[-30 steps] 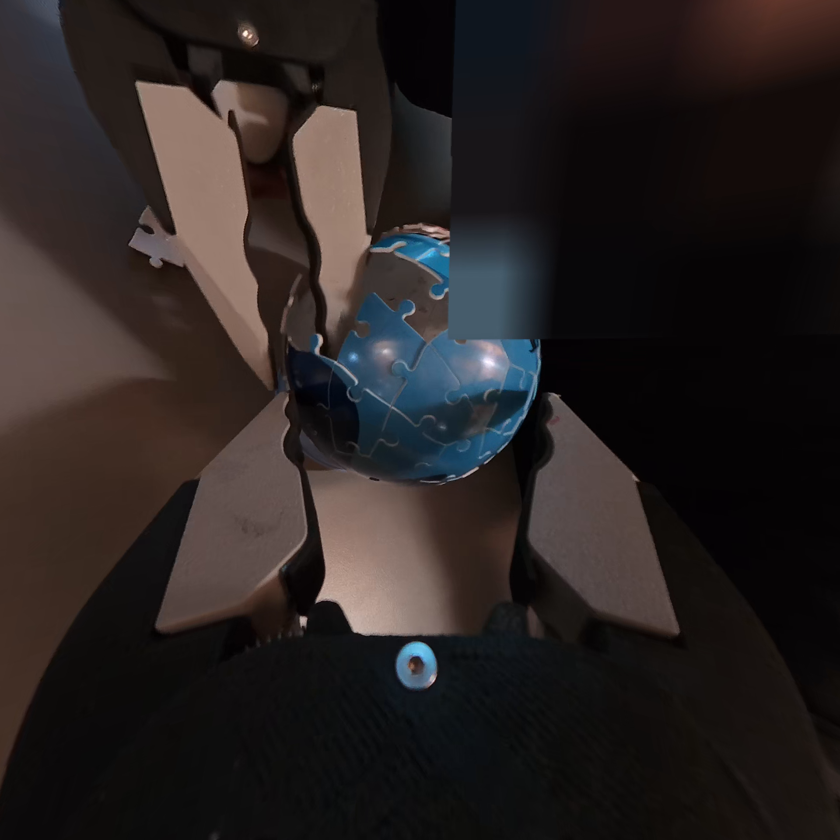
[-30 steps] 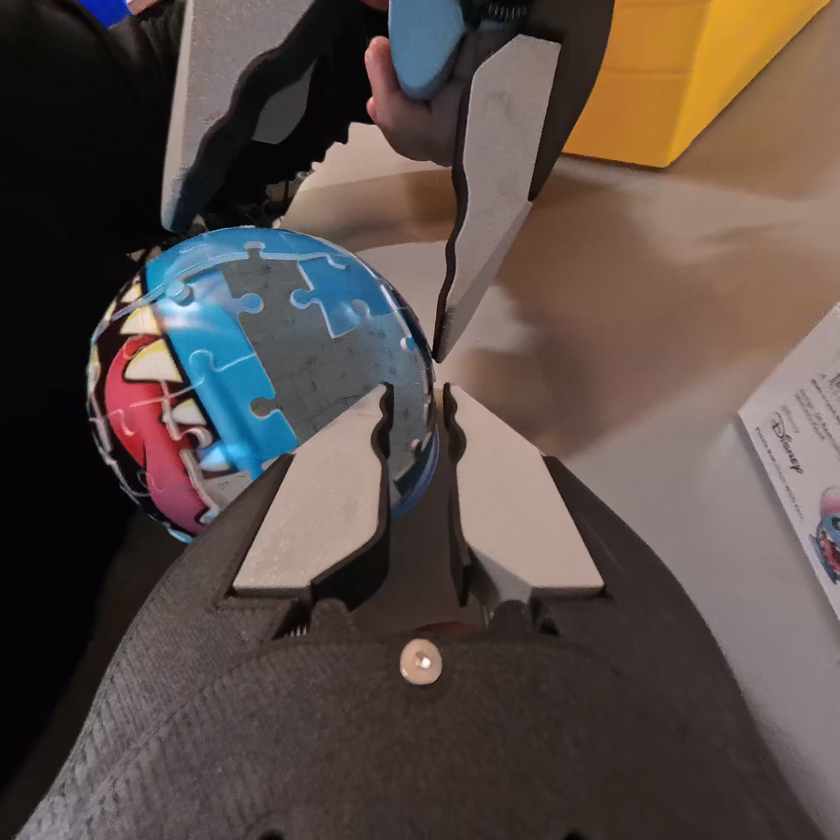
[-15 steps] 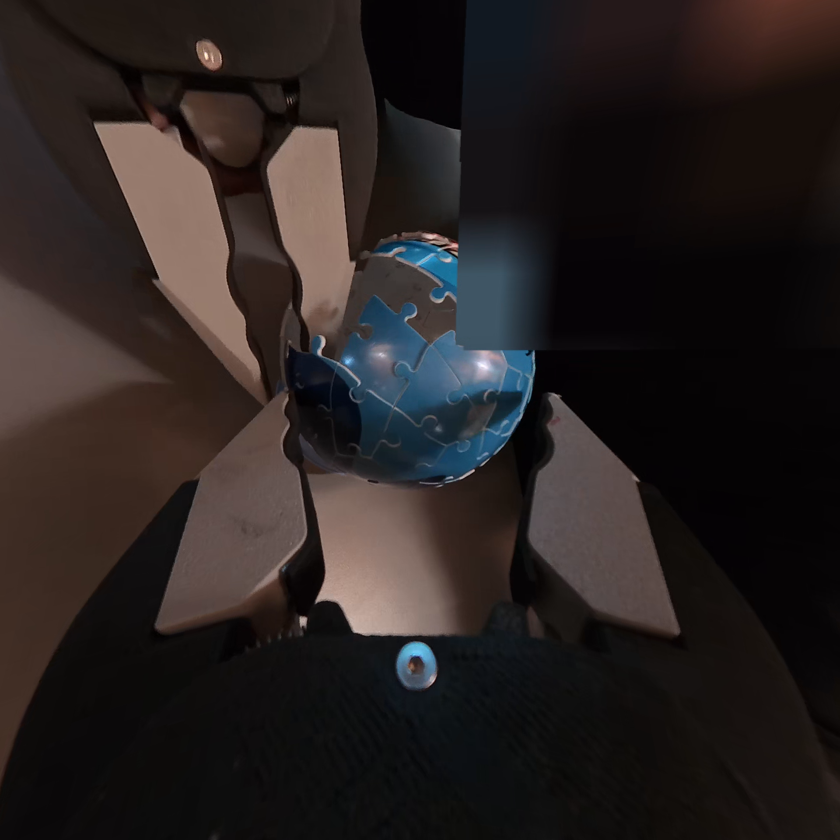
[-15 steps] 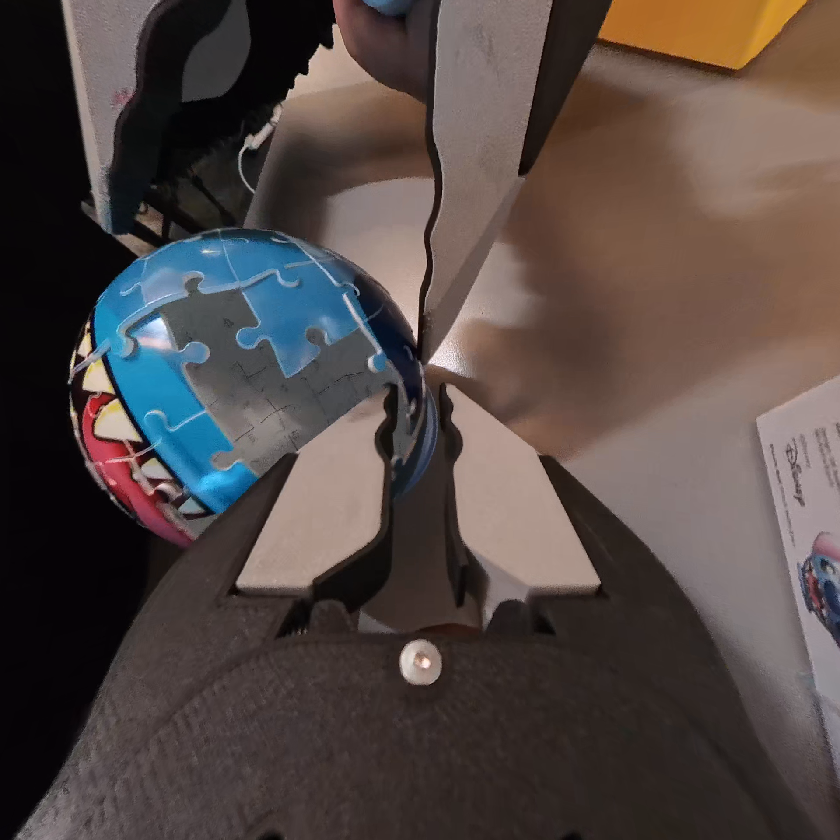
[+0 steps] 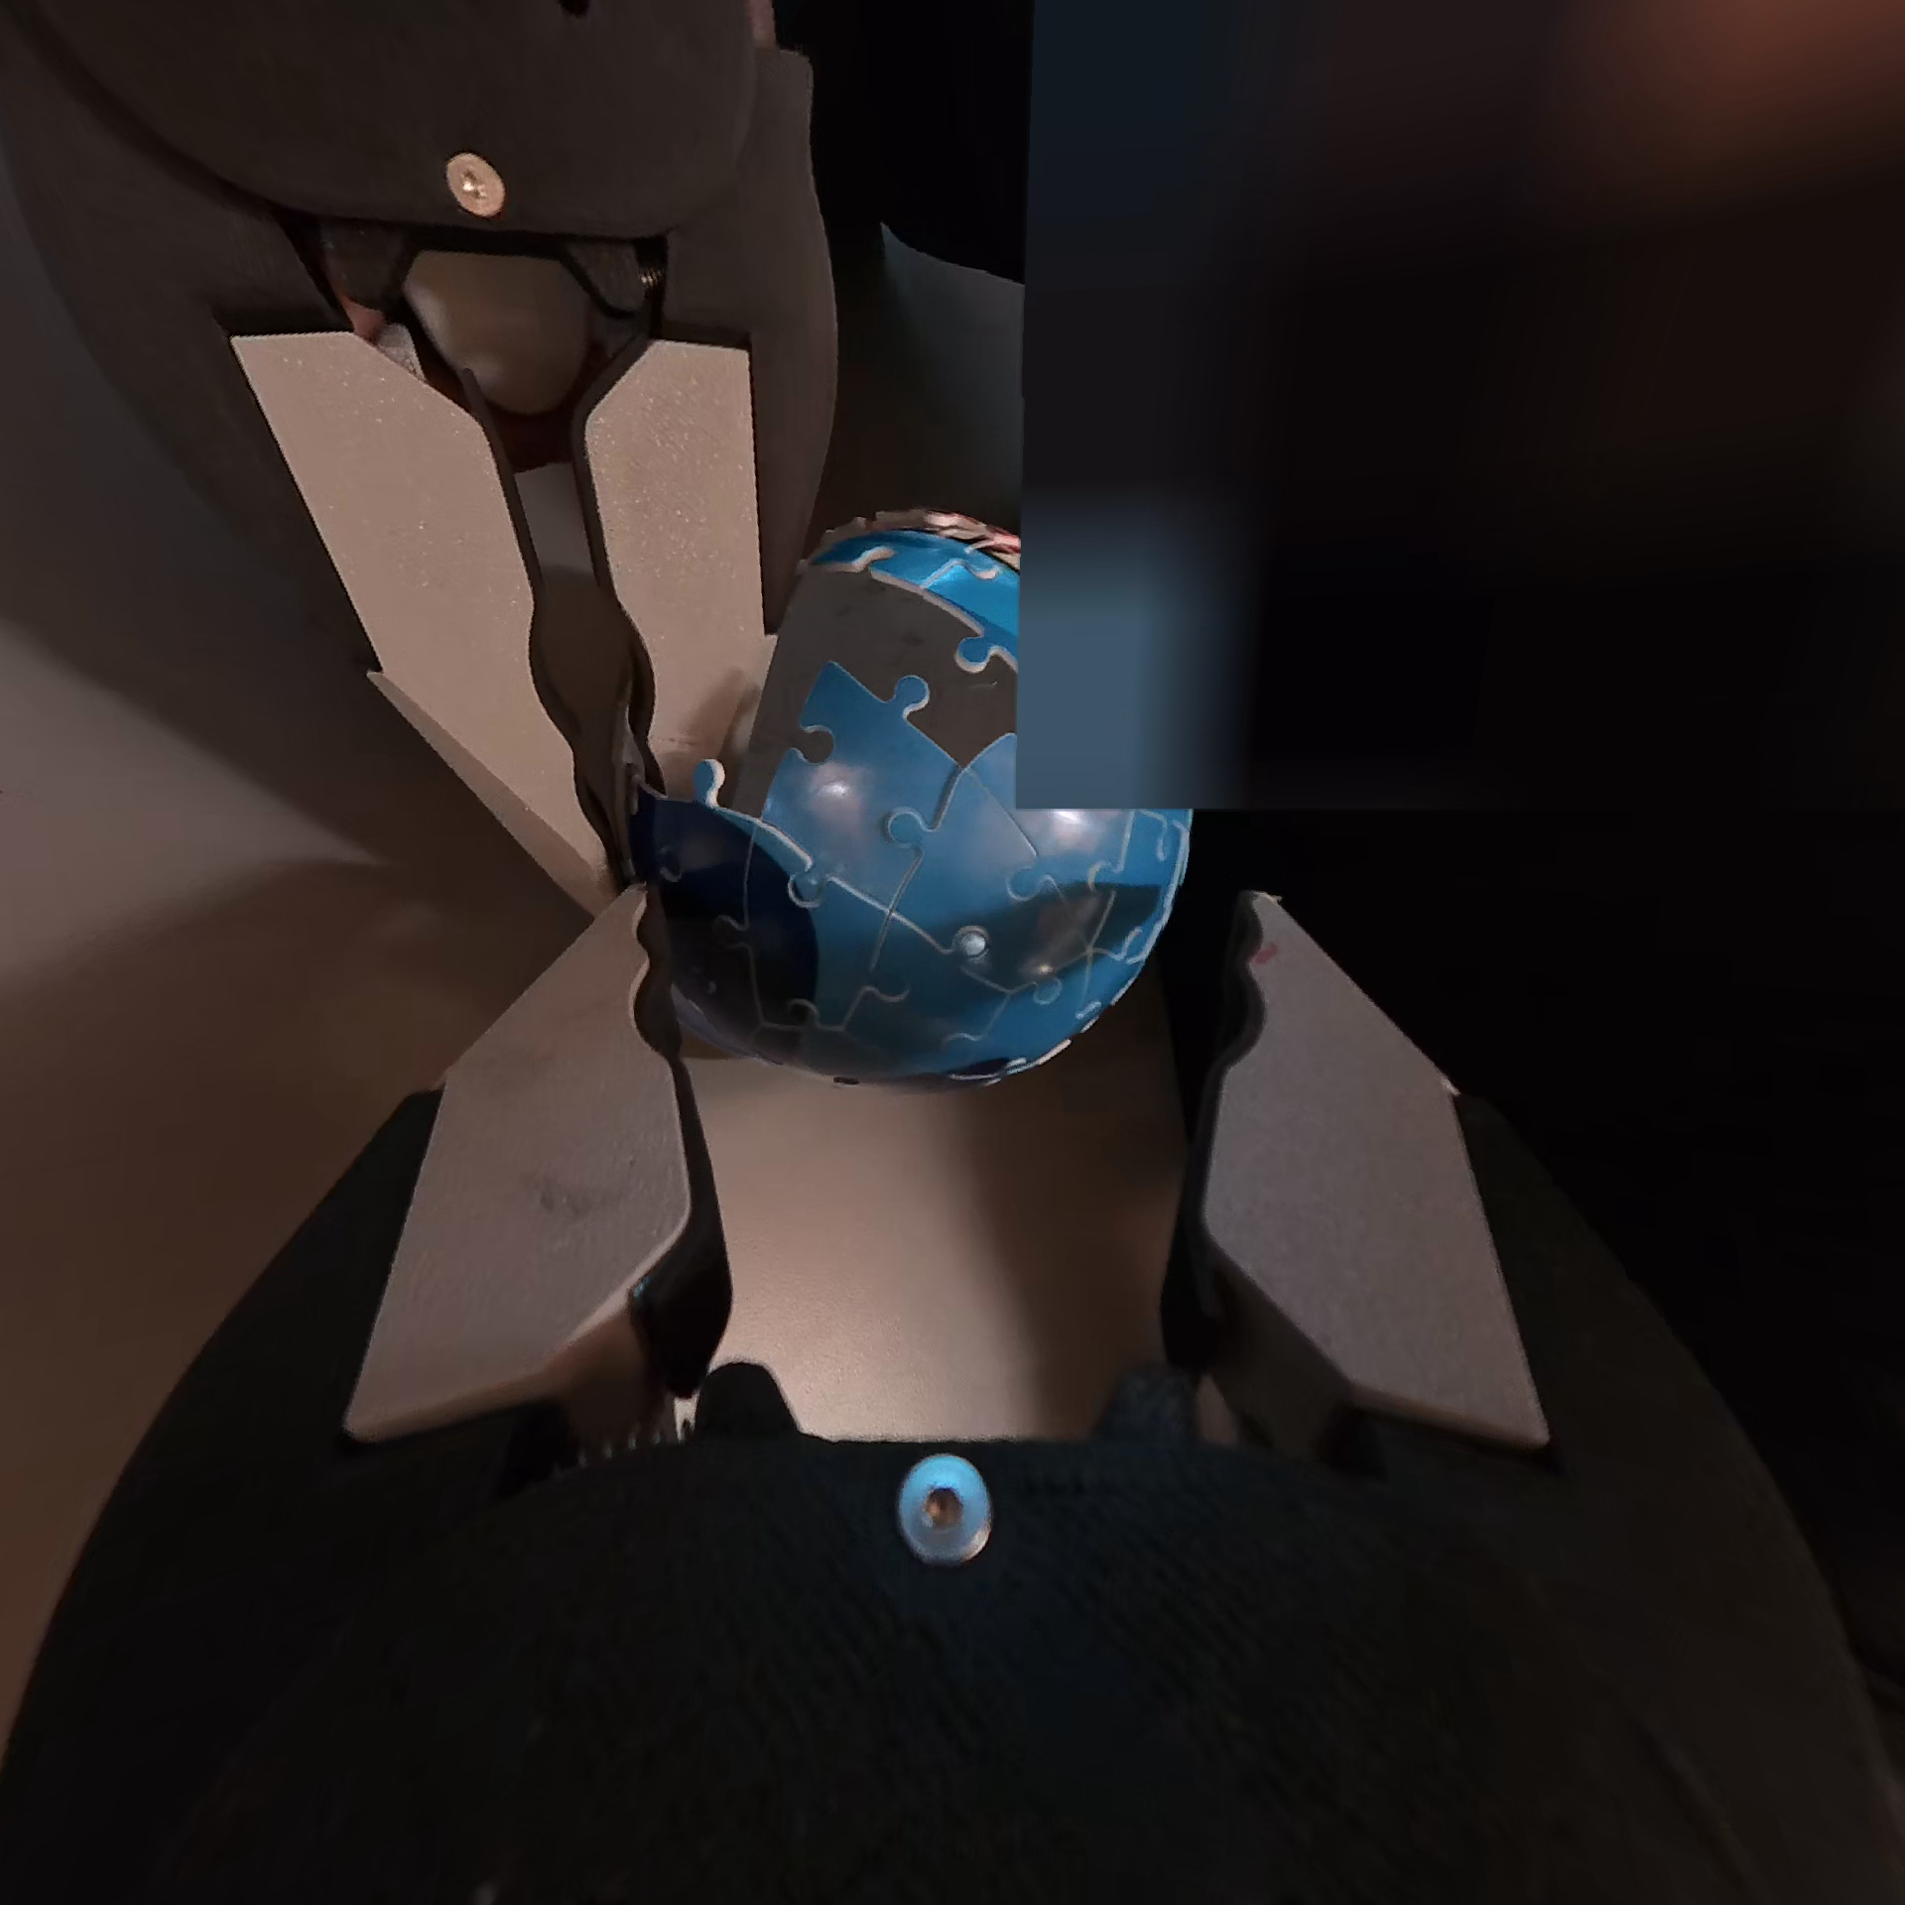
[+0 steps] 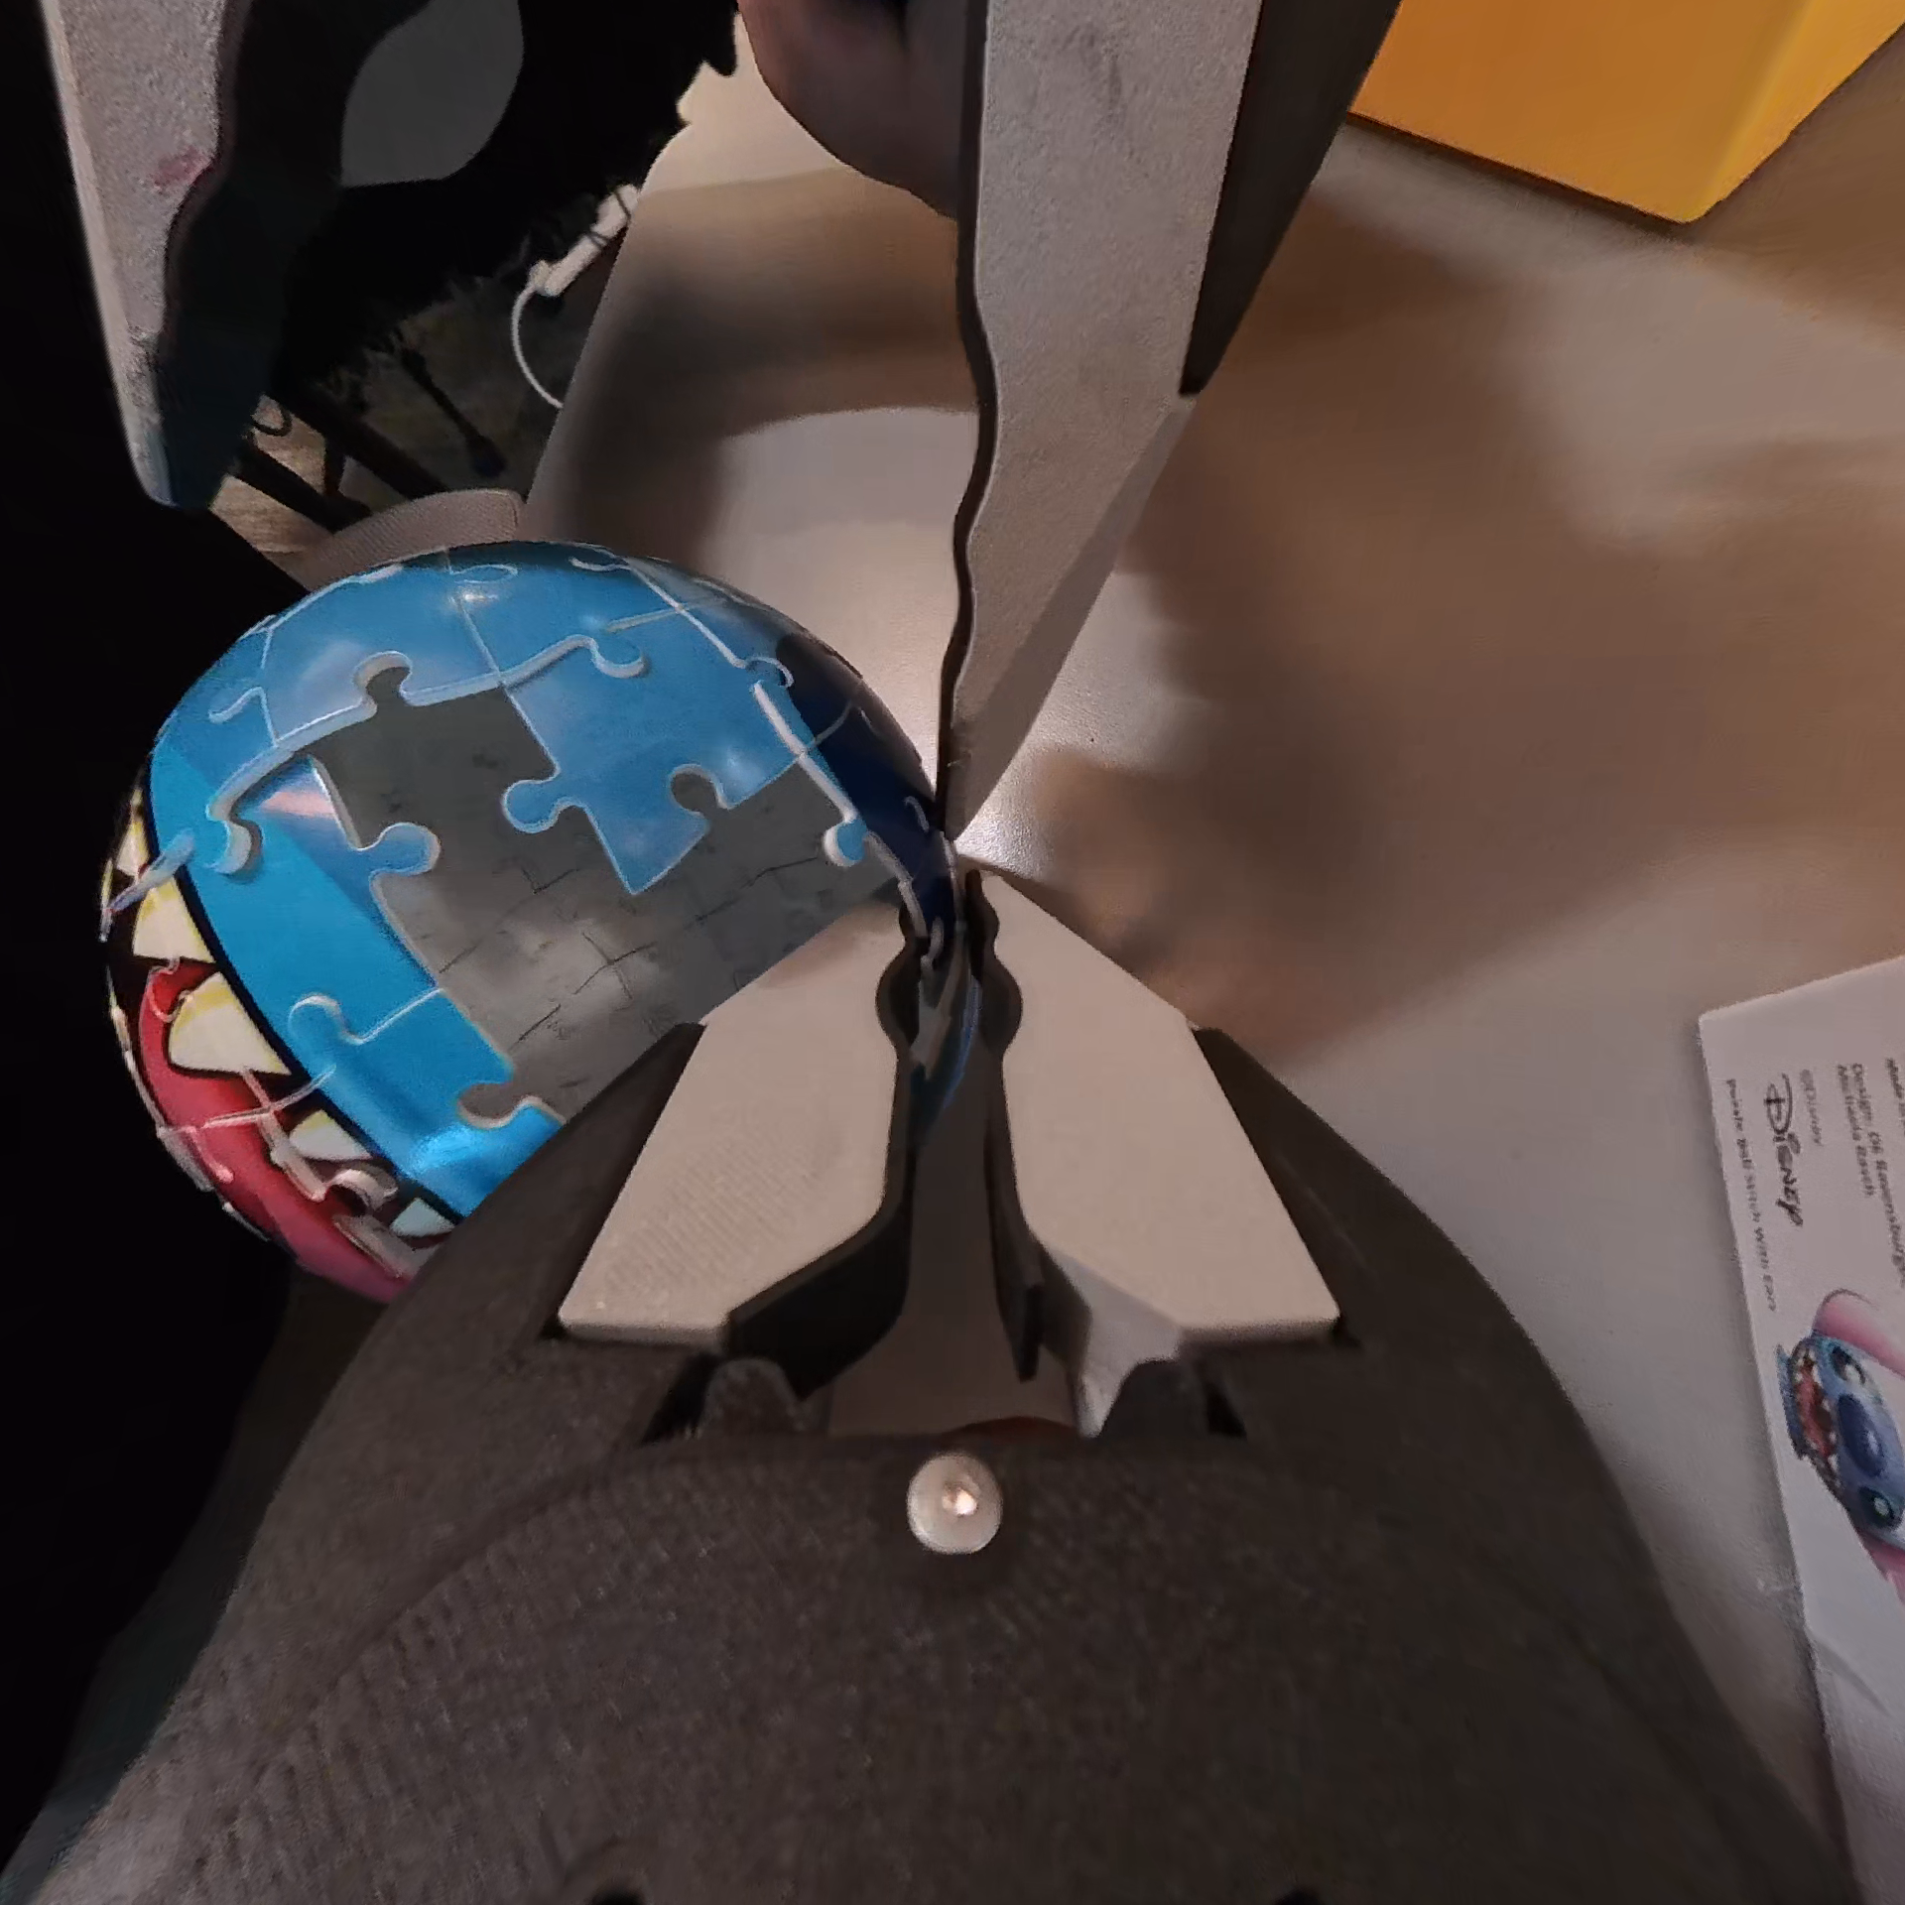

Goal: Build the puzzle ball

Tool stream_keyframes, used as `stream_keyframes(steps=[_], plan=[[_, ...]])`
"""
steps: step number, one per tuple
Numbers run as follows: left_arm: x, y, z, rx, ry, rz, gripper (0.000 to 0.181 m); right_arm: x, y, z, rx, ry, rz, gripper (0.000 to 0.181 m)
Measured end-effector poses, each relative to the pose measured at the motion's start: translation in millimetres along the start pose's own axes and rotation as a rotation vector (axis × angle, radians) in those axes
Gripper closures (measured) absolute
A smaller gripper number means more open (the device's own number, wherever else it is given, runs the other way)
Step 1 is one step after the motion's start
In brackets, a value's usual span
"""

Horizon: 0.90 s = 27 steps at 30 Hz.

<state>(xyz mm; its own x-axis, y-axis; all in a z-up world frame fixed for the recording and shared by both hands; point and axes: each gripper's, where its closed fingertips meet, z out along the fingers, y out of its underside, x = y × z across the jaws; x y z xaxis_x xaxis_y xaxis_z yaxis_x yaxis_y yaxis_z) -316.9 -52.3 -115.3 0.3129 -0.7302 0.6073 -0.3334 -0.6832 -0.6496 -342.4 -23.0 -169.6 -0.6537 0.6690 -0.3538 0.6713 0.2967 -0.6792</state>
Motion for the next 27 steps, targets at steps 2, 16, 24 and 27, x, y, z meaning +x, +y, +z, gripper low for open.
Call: stream_keyframes(steps=[2,16,24,27], plan=[[1,0,0,-0.001,-0.002,0.000,0.076,0,-1,0,0.004,0.022,-0.025,0.179],[5,1,0,-0.011,-0.018,0.000,0.075,-3,-3,2,0.027,0.073,-0.083,0.181],[6,0,-2,-0.001,-0.014,-0.004,0.078,-8,0,-1,0.005,0.025,-0.072,0.170],[7,0,-3,0.007,-0.014,-0.001,0.078,-6,0,-11,0.002,0.028,-0.077,0.163]])
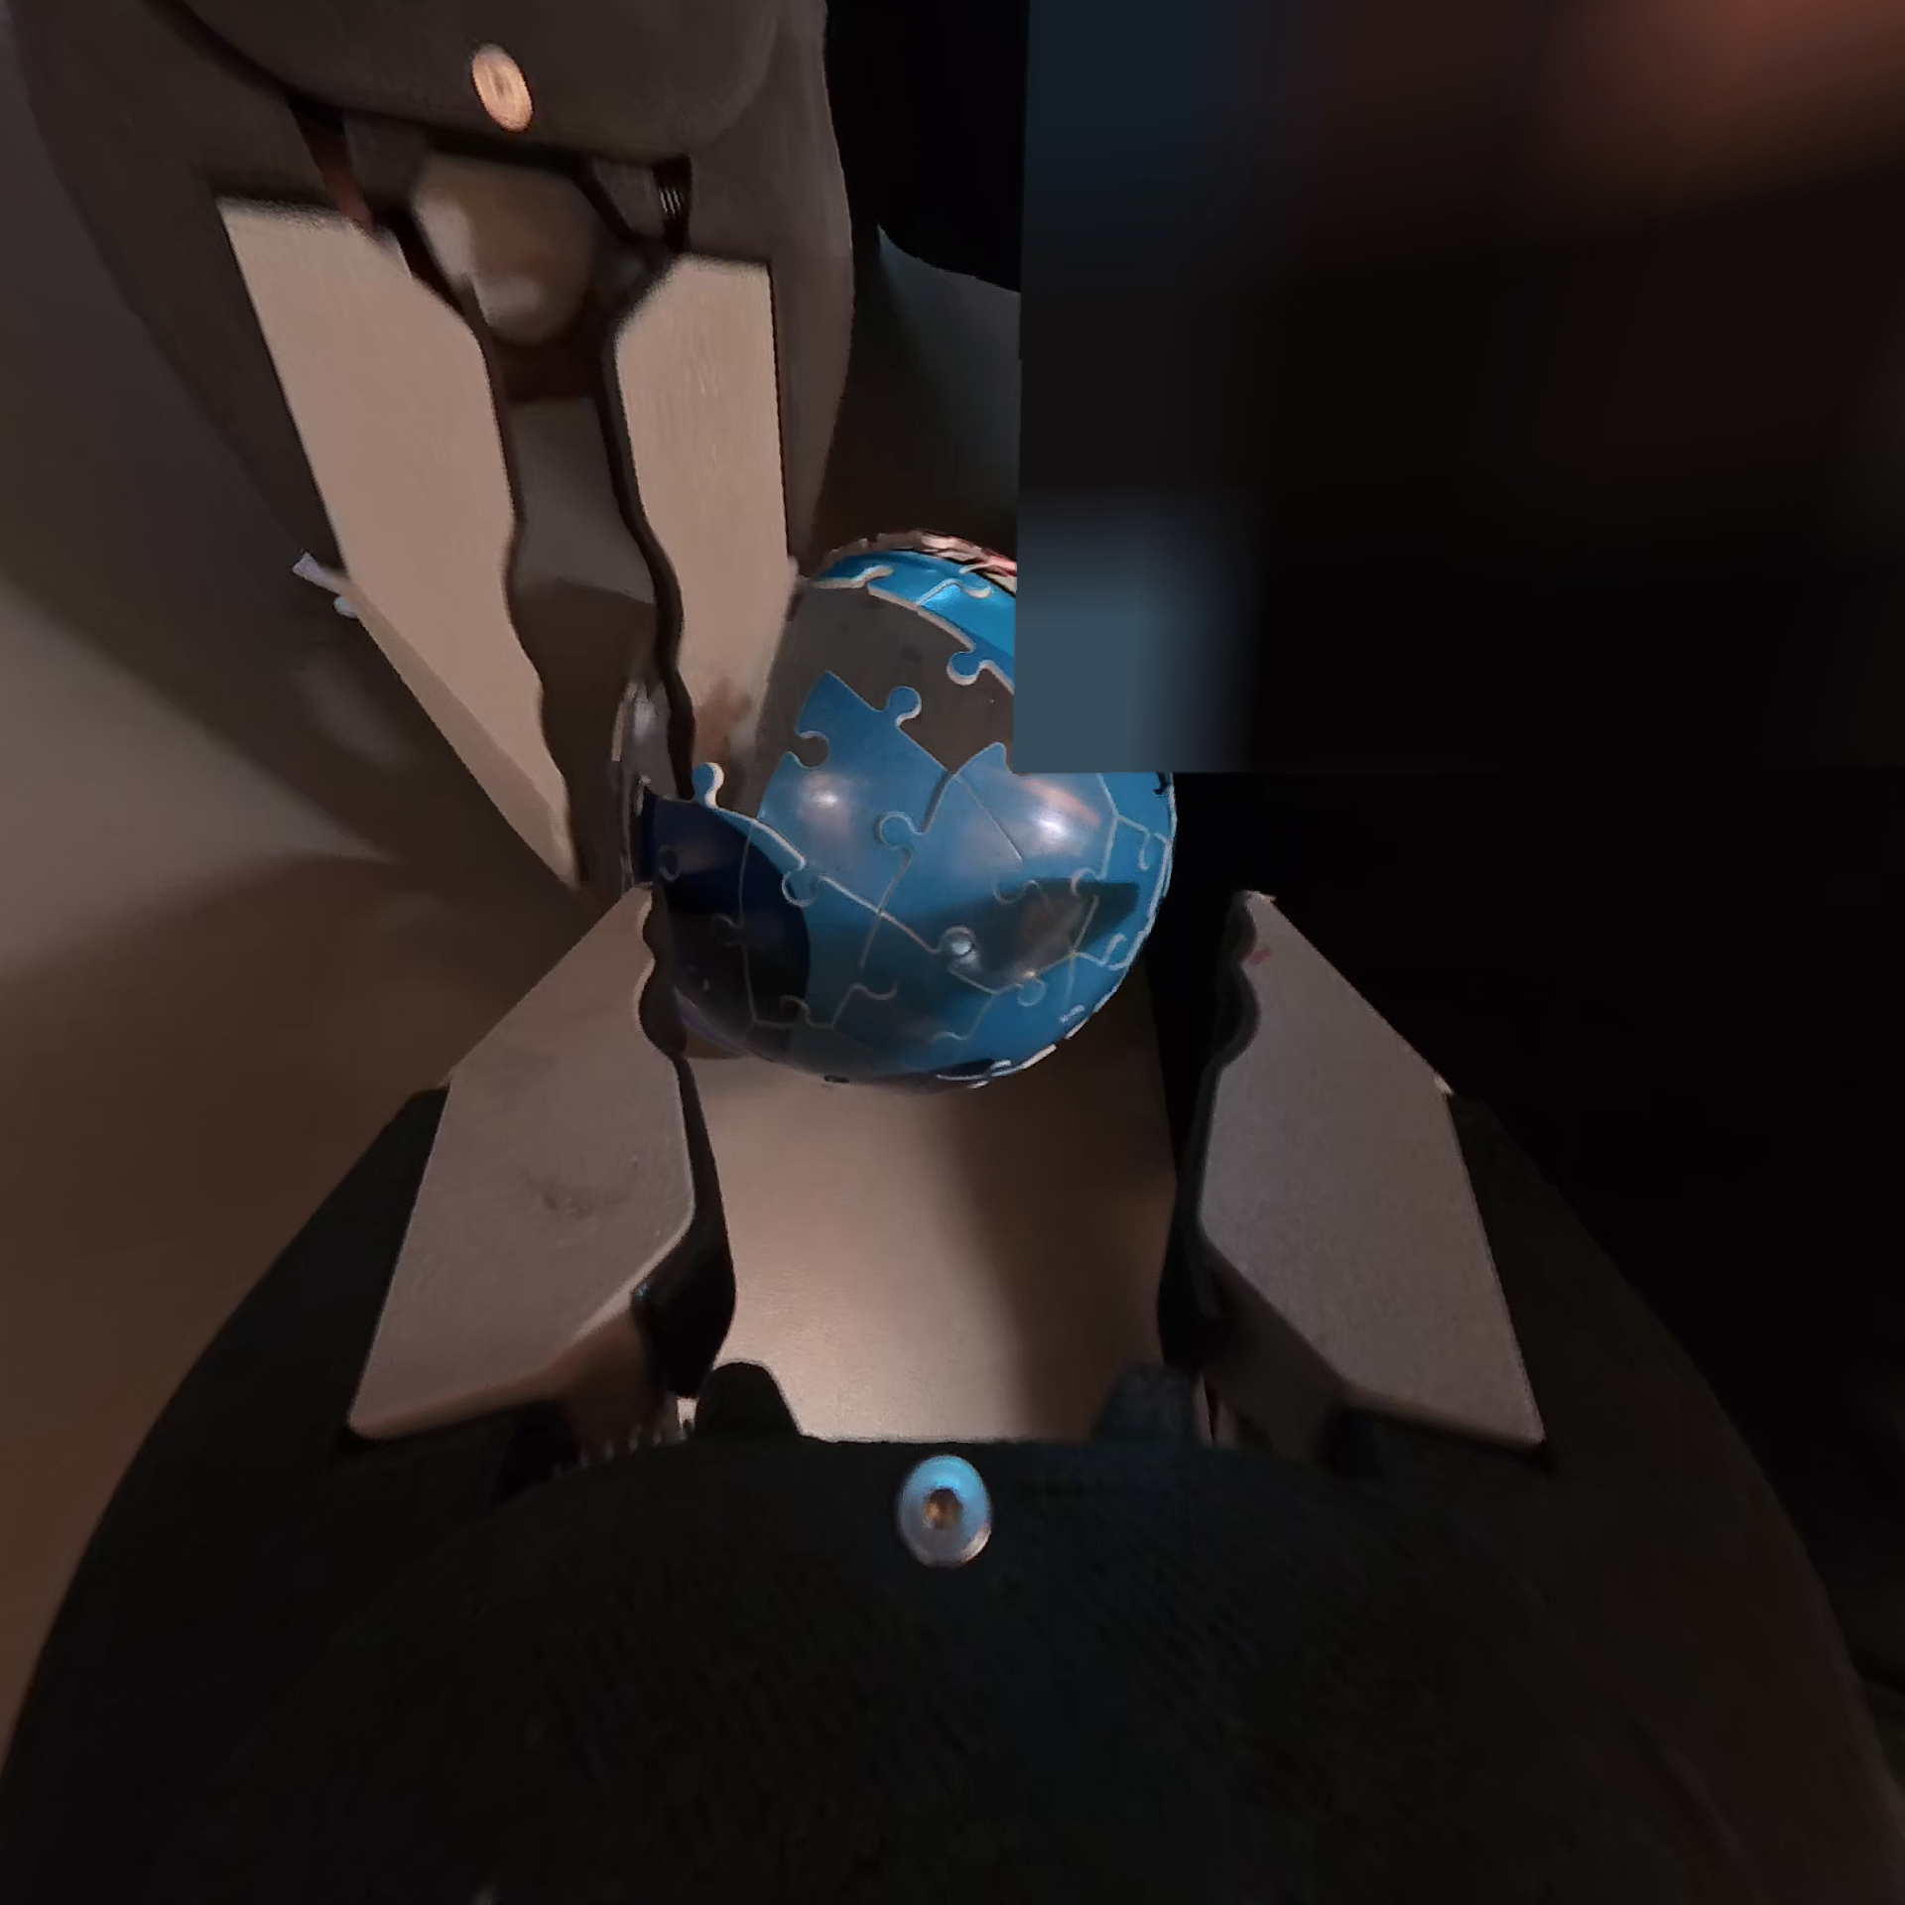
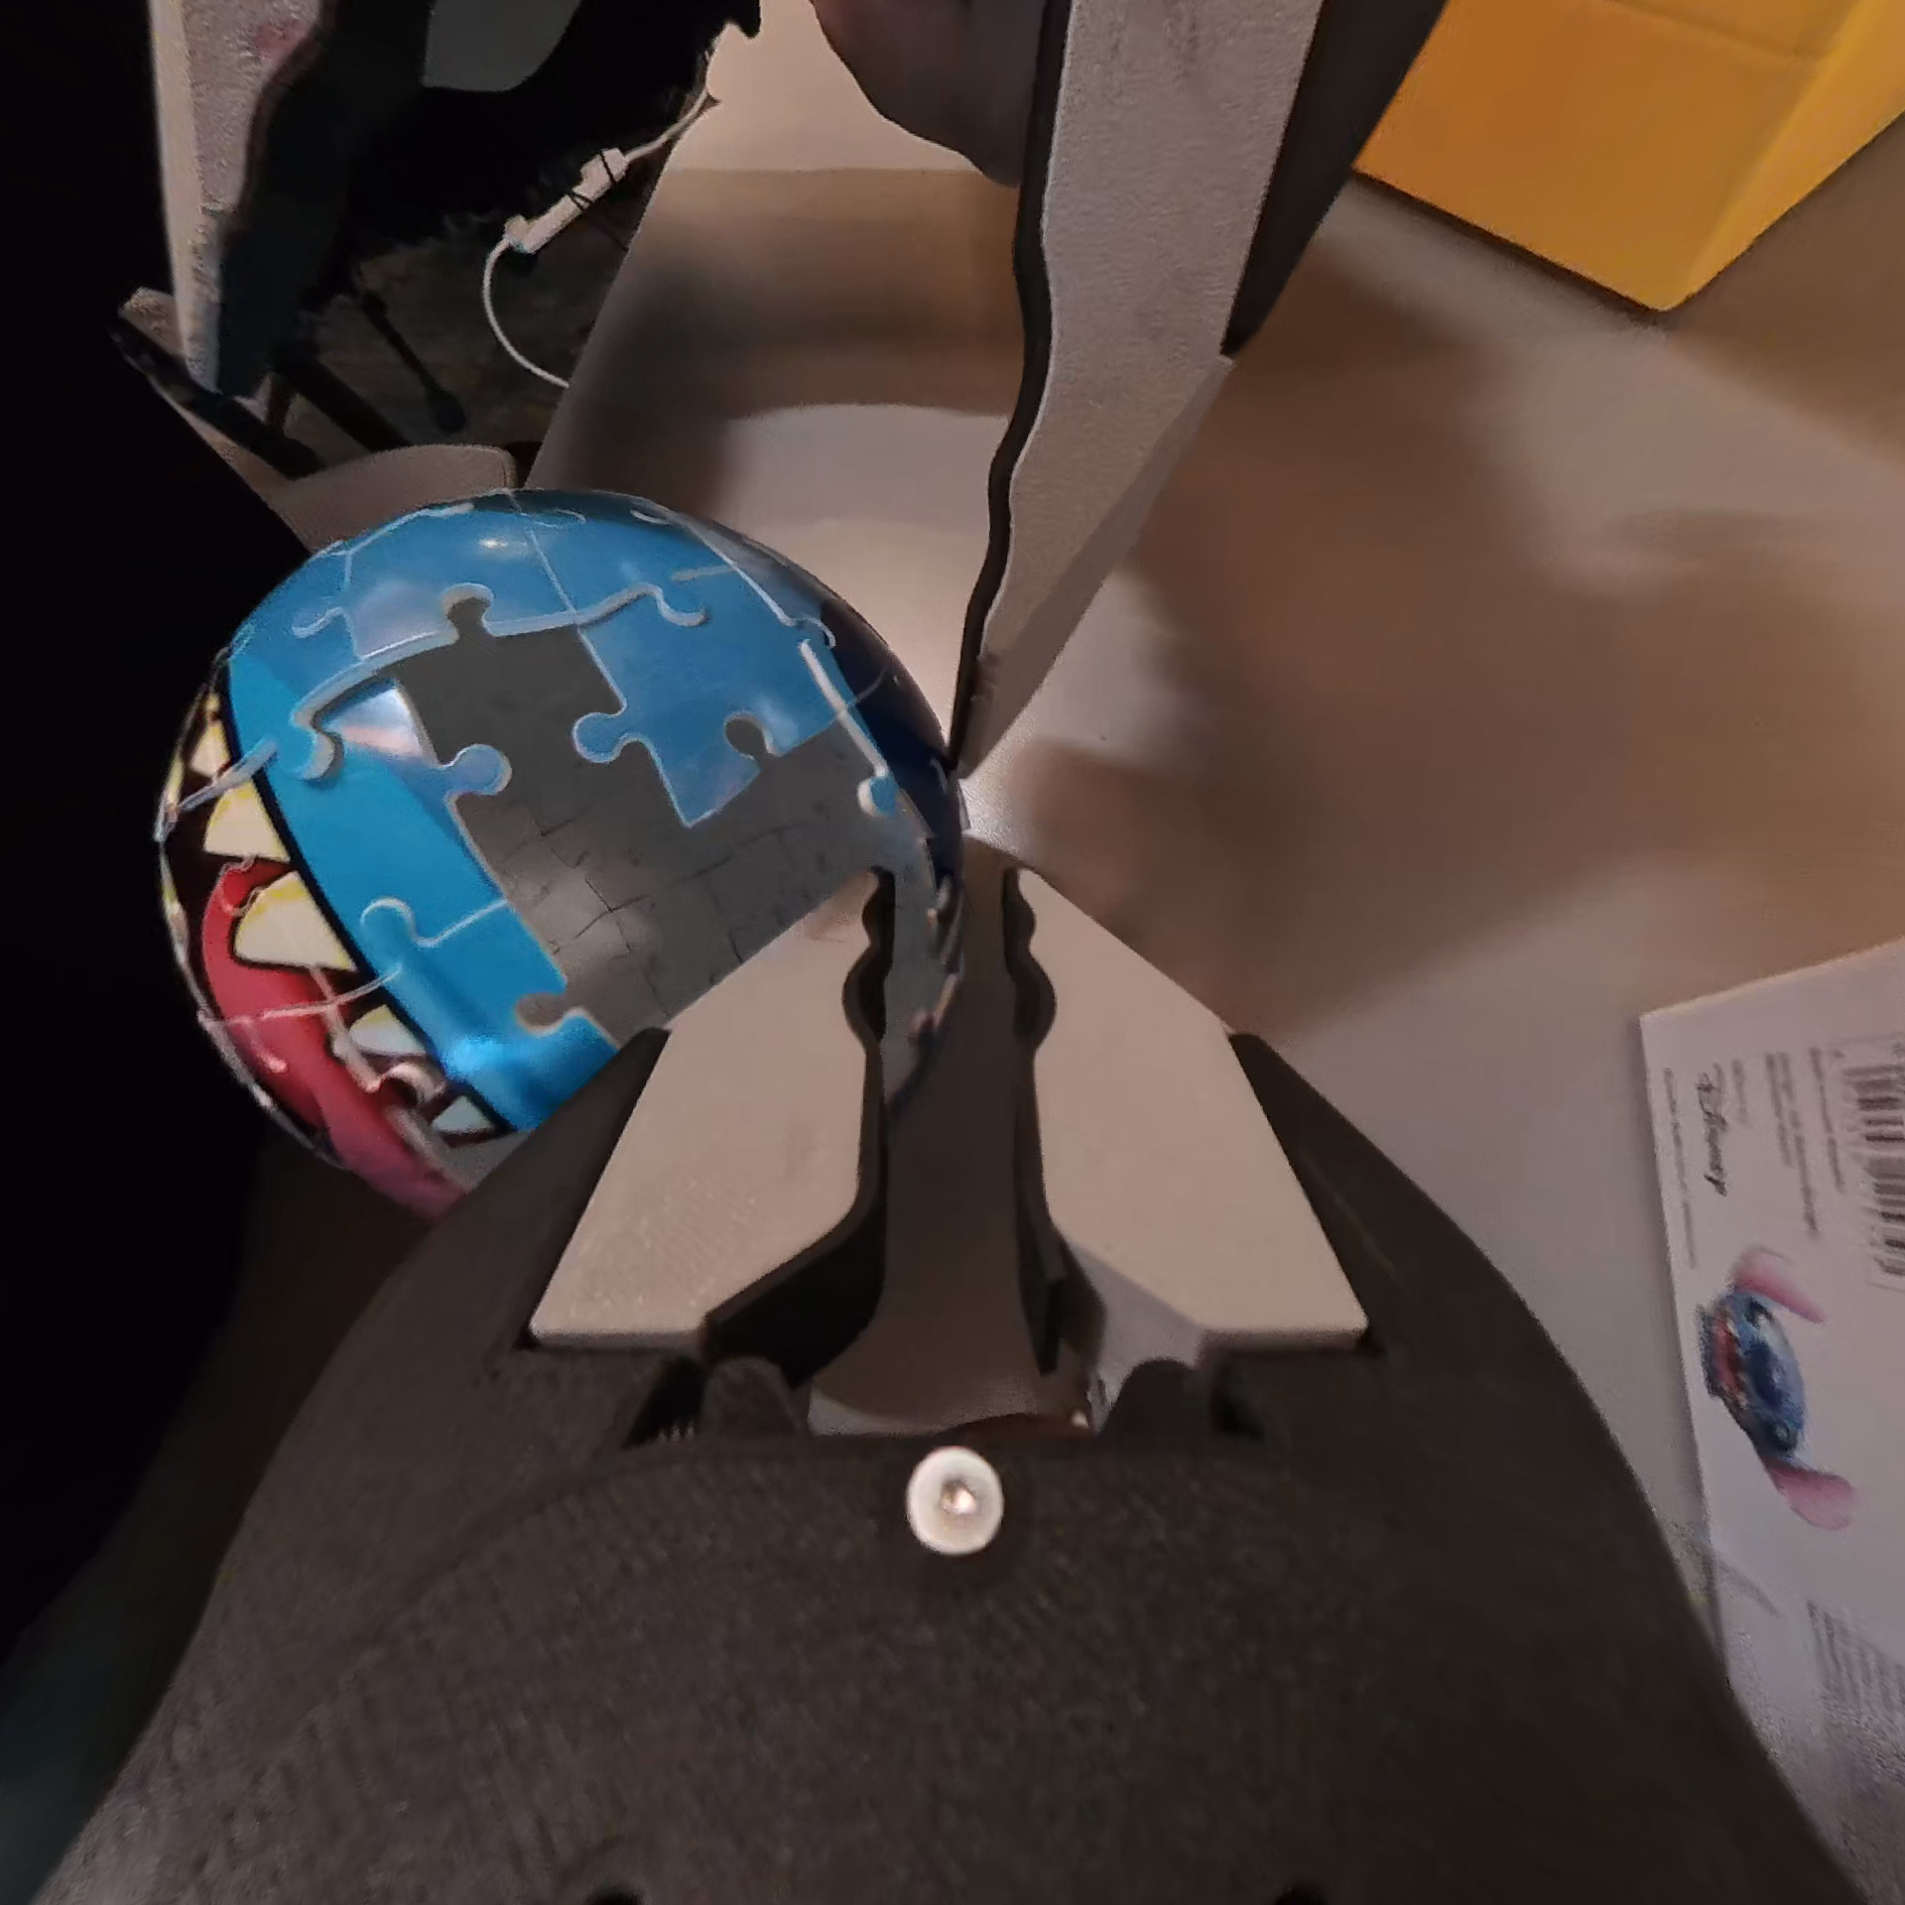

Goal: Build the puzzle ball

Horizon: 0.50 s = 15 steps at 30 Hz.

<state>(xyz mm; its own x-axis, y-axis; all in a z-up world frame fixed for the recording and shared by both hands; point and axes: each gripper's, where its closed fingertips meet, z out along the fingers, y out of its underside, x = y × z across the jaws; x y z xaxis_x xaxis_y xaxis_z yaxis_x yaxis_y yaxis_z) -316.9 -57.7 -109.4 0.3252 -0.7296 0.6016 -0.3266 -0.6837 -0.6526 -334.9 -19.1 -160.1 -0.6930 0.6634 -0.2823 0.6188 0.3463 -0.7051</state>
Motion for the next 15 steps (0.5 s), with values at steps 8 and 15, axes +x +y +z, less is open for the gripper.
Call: stream_keyframes(steps=[8,15], plan=[[0,0,0,0.009,0.000,0.002,0.078,13,-13,-35,0.096,0.034,0.033,0.165],[0,-1,1,0.010,-0.002,0.001,0.079,-2,-4,-2,0.022,-0.023,0.007,0.160]])
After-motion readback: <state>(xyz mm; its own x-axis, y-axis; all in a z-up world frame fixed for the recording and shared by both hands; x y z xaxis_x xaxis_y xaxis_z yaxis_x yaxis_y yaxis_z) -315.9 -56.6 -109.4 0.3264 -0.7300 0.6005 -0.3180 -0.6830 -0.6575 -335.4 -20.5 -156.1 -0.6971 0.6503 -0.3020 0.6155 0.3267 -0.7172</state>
